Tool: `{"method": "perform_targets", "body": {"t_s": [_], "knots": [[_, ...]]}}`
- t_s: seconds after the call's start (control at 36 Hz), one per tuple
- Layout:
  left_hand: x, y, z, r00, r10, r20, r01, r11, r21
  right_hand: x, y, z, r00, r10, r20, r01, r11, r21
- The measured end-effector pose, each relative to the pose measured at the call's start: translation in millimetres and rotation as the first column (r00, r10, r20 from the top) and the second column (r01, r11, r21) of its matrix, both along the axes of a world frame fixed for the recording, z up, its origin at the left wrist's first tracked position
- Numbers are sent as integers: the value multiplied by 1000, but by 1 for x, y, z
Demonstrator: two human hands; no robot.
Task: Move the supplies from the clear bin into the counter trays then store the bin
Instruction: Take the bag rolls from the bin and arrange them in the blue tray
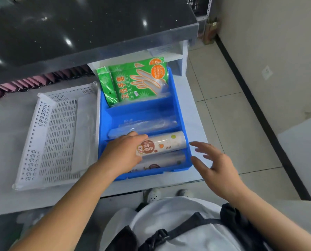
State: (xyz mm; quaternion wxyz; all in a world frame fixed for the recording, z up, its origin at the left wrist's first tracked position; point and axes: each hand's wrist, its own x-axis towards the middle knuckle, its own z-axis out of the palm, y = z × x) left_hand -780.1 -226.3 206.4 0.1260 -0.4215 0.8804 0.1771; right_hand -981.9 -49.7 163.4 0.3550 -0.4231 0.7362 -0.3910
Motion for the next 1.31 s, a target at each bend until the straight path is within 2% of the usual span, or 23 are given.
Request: {"method": "perform_targets", "body": {"t_s": [0.28,0.47,0.67,0.81,1.03,1.11,1.19,1.31], "knots": [[5,5,-23,996,78,-39,-75,995,67,-8,-1,7,953,278,-121,-269,960,81],[5,6,-25,994,96,-49,-91,991,98,-9,1,5,871,408,-273,-380,913,150],[1,16,-35,996,69,-48,-71,997,-29,-10,6,2,803,480,-354,-426,877,223],[2,17,-40,995,79,-53,-83,994,-66,-7,4,0,793,477,-379,-418,879,232],[6,19,-31,999,35,4,-35,999,-42,11,1,20,754,476,-453,-401,879,257],[22,31,-18,986,71,-153,-91,988,-126,27,1,37,746,441,-498,-365,897,249],[57,55,-5,913,153,-379,-227,960,-161,55,3,55,781,396,-484,-347,918,192],[135,101,-7,813,335,-476,-427,899,-98,117,3,70,794,441,-418,-420,895,147]]}}
